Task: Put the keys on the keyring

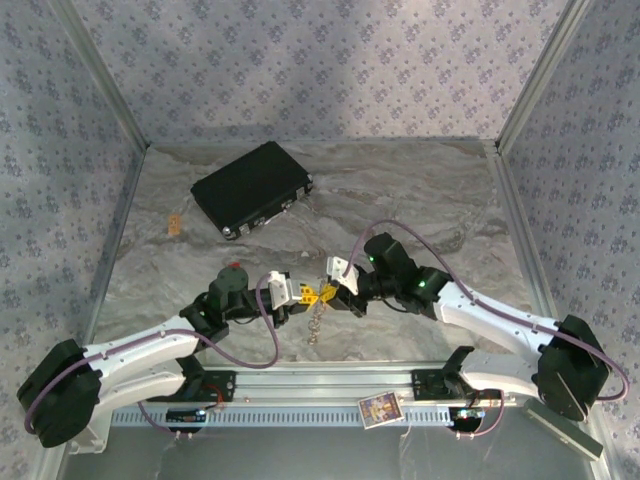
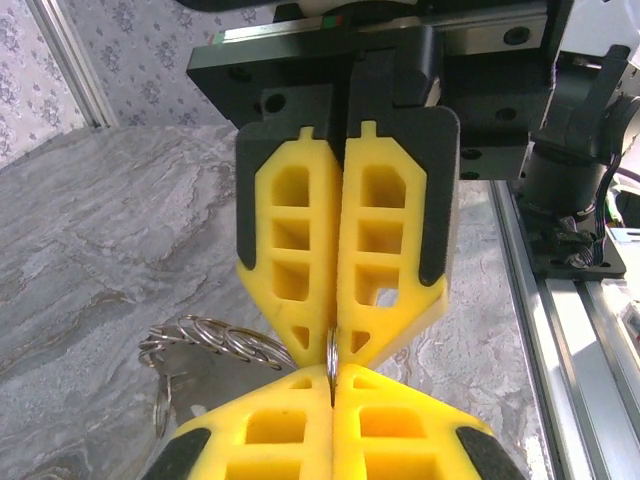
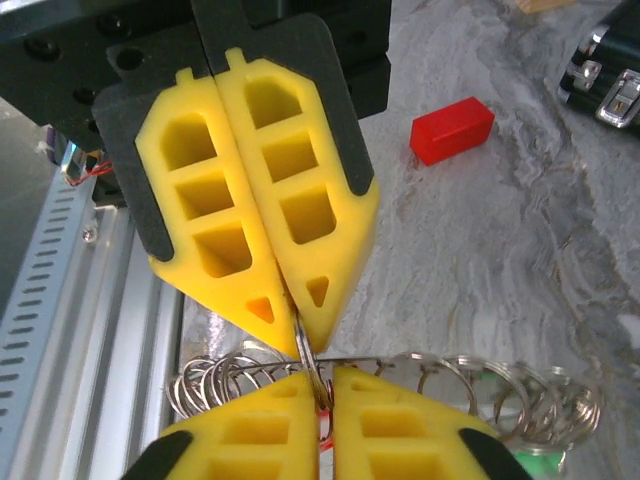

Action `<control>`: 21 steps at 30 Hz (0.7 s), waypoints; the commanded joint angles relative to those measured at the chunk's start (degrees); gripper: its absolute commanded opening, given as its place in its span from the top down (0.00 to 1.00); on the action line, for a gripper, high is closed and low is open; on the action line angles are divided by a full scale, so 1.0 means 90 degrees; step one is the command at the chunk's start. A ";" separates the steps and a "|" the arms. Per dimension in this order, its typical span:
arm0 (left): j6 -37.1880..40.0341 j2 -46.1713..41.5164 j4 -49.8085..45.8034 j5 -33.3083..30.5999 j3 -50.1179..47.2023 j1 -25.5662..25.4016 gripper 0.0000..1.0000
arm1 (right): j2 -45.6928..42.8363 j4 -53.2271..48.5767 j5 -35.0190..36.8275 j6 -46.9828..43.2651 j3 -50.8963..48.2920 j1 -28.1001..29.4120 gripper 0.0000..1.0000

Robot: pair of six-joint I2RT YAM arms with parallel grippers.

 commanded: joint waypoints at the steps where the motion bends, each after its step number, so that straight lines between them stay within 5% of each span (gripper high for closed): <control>1: -0.0048 -0.0043 0.0454 0.0173 -0.0004 -0.0026 1.00 | 0.0041 0.0170 -0.0146 0.0081 -0.0030 -0.0013 0.98; 3: -0.0017 -0.0058 0.0322 0.0115 0.0030 -0.0023 1.00 | 0.0011 0.0070 -0.0115 0.0020 0.0008 -0.0017 1.00; 8: 0.0264 -0.0085 -0.0616 -0.0032 0.0365 -0.0030 0.77 | -0.0019 -0.0647 0.0095 -0.0406 0.0371 0.0021 1.00; 21: 0.0616 0.0099 -0.1487 0.0066 0.0876 -0.0037 0.82 | 0.0584 -0.2508 0.0924 -0.1538 0.1648 0.0468 1.00</control>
